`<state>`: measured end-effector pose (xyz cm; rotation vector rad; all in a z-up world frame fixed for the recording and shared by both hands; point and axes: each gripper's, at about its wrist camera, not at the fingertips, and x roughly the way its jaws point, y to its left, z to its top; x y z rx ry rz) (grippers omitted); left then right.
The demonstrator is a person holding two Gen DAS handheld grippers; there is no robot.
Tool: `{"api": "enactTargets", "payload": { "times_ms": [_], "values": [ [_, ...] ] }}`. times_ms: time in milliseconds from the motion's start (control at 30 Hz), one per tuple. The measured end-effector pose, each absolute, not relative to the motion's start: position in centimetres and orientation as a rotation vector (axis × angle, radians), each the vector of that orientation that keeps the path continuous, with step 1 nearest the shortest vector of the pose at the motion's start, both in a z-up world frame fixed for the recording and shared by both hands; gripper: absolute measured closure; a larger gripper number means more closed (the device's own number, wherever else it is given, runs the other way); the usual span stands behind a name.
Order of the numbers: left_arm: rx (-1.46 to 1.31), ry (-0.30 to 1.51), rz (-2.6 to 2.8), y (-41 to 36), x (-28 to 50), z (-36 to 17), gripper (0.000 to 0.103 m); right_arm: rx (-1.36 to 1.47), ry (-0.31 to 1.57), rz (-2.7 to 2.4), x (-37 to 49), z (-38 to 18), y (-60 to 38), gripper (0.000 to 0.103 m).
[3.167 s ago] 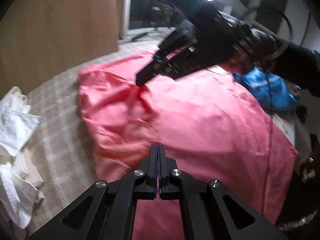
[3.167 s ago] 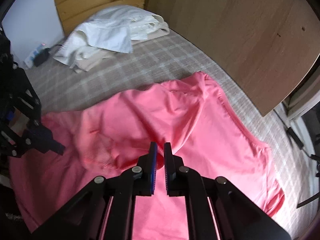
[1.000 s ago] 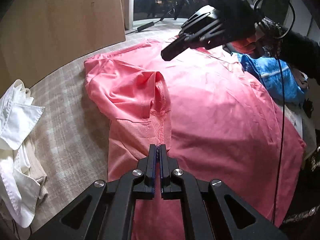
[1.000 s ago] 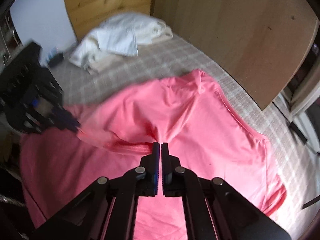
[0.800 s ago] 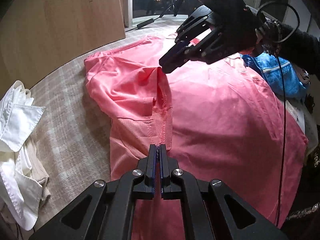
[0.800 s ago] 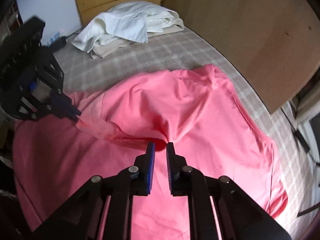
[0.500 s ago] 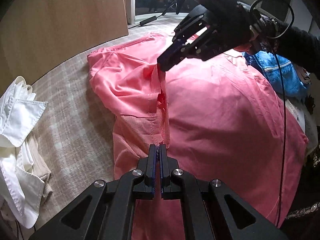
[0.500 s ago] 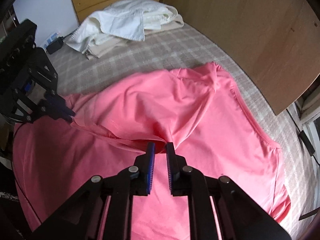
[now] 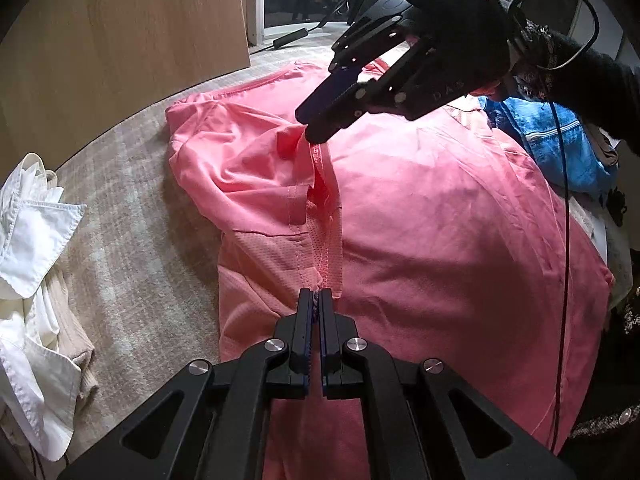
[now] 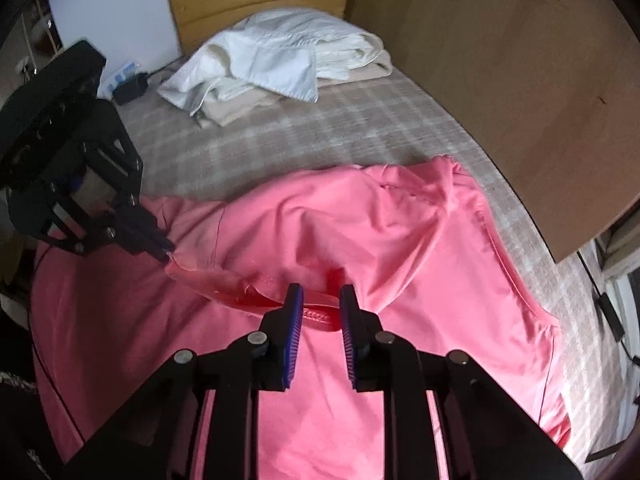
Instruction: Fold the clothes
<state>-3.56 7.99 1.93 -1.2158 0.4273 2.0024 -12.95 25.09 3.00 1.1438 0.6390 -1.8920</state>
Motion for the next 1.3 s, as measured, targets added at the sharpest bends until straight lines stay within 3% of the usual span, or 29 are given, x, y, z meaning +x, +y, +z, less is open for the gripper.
{"api": "enactTargets", "payload": {
  "times_ms": [700,733,833,1133,1300],
  "values": [
    [-1.236,0.44,1.997,8.3,-3.8,1.6,0.101,1.196,0.75,-1.797,-13.6,0.8,25.3,0.079],
    [-1.236,0.438,1.998,8.4,-3.8,1.6,0.101,1.203,0.733,-1.795,-13.8,0.8,25.4,0.079],
    [-1.232,0.432,2.006,8.4,-3.8,1.7,0.101,1.227,0.675,-1.807,-14.5,0.8,25.9,0.101],
    [-1.165,0.257,2.153,5.1,-4.6,4.6,0.101,1.142,0.364,-1.899,-17.1,7.2,26.4,0.101],
    [-1.198,0.199,2.324,0.7,-5.8,5.0,0.101,1.087,0.292,-1.958,-21.6,8.2,20.4,0.101]
  ]
}}
